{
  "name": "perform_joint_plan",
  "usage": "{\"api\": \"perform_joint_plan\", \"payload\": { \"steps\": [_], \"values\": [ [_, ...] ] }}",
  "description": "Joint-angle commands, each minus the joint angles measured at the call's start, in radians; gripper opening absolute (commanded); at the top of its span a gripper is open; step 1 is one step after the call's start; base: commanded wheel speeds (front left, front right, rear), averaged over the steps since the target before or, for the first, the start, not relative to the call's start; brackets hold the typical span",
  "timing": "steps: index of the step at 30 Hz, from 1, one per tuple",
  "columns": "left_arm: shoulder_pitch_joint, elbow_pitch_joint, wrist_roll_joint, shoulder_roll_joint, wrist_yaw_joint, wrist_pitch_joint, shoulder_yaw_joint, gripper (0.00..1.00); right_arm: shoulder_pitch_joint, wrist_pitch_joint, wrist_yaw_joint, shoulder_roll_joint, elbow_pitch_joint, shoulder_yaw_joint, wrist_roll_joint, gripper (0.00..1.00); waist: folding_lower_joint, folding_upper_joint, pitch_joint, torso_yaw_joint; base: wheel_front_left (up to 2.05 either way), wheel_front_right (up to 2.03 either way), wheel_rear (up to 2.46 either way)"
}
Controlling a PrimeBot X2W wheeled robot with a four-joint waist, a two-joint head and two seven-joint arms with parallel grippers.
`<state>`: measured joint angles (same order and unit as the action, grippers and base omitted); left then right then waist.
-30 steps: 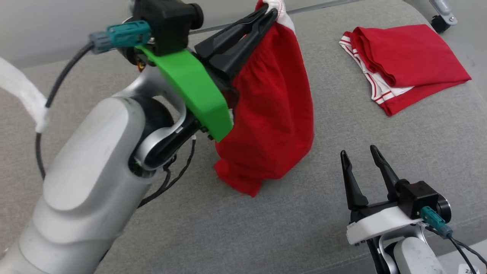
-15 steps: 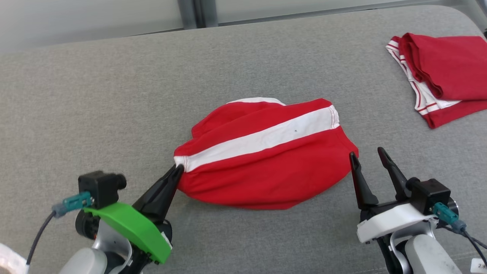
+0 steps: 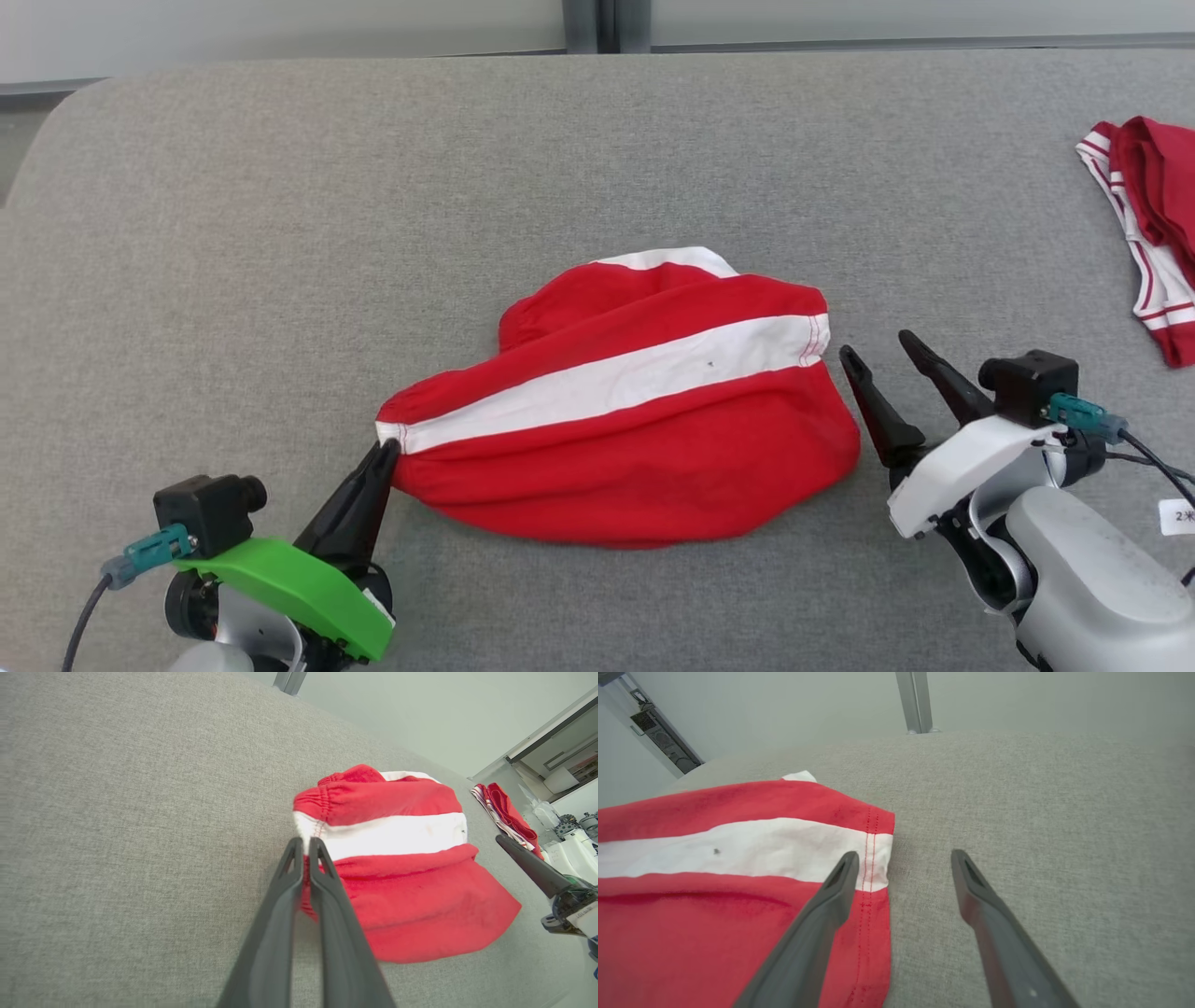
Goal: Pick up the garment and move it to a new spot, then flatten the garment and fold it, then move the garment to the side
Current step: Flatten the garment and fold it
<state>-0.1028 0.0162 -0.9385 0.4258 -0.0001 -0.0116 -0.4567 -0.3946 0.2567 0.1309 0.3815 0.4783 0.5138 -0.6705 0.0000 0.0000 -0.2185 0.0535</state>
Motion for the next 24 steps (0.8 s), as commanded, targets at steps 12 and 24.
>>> {"api": "perform_joint_plan", "payload": {
  "steps": [12,24],
  "values": [
    [-0.063,0.073,0.009,-0.028,-0.031,-0.028,-0.015,0.00,-0.150,0.008,-0.001,0.062,0.049,0.234,-0.389,0.99,0.0000,0.0000,-0.077,0.061,0.00,0.00,0.00],
    [-0.097,0.131,0.029,-0.044,-0.043,-0.046,-0.030,0.00,-0.194,0.009,-0.001,0.124,-0.012,0.341,-0.540,0.00,0.0000,0.0000,-0.064,0.059,0.00,0.00,0.00]
  ]
}}
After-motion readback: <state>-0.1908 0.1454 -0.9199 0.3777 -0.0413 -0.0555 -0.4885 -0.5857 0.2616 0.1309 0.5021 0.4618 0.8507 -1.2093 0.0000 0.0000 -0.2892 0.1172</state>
